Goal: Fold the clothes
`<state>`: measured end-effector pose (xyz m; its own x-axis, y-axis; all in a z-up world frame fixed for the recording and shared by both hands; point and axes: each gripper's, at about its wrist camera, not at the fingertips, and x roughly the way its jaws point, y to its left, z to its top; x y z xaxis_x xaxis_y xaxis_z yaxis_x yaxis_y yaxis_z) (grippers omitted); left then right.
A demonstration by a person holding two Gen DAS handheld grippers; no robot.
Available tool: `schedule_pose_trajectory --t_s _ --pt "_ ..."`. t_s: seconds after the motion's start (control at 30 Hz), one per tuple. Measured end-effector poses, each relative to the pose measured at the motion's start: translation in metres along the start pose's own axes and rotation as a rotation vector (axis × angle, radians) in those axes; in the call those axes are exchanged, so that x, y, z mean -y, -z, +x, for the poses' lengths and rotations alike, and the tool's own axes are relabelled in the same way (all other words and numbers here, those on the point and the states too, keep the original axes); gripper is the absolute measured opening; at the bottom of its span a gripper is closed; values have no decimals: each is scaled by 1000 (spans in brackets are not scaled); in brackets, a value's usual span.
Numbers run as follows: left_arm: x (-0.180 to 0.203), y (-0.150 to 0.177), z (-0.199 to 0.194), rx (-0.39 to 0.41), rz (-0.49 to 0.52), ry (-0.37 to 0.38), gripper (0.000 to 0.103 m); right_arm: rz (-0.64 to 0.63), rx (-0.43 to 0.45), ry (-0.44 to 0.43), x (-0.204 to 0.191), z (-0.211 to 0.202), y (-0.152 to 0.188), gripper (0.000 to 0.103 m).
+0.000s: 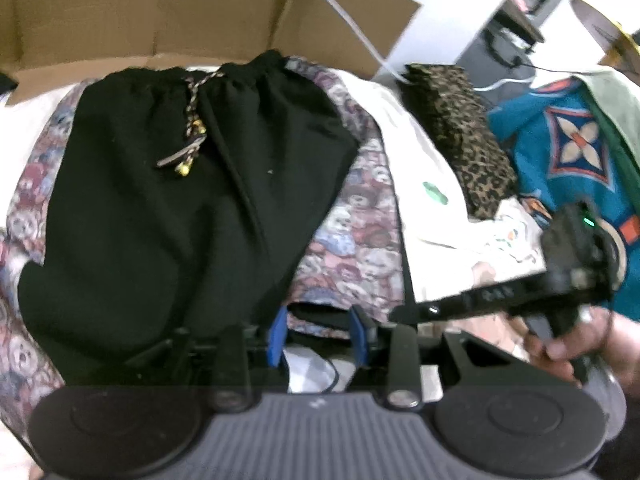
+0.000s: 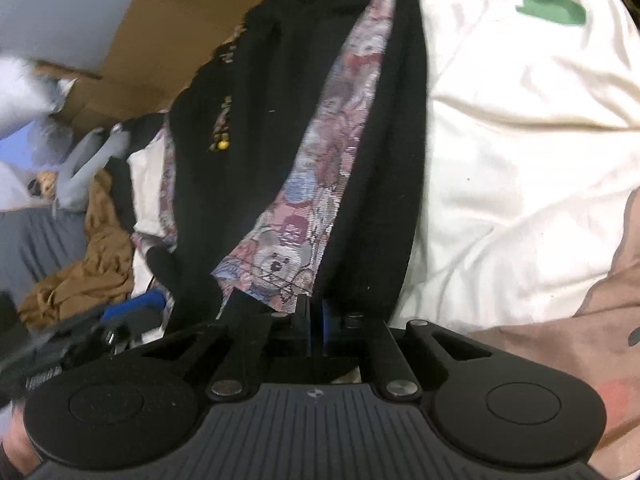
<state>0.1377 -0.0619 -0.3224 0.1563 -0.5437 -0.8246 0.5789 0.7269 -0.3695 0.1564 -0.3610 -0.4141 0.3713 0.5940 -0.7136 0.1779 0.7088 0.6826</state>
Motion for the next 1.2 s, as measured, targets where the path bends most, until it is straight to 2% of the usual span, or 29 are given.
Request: schedule_pose_trajectory --t_s 0.1,0.3,0.47,0.6,0.73,0.97,1.03,1.2 --pt "11 2 12 -69 -19 4 37 -4 31 8 5 -21 1 3" --pt "47 -4 12 -89 66 -17 41 -60 117 48 11 -66 5 3" --pt "65 -12 11 -128 96 -56 42 -71 183 76 17 -93 5 3" --pt "72 -24 10 -192 129 -56 42 -47 218 78 30 -108 3 3" --pt "71 -38 5 -199 119 -105 45 -2 270 78 47 -125 5 3" --pt "86 -48 25 -262 150 -125 45 64 328 86 77 -140 5 3" --pt "91 -52 32 -255 135 -137 45 70 337 89 85 -147 5 3" --pt "94 -46 36 -164 28 -143 45 60 354 124 111 -169 -3 3"
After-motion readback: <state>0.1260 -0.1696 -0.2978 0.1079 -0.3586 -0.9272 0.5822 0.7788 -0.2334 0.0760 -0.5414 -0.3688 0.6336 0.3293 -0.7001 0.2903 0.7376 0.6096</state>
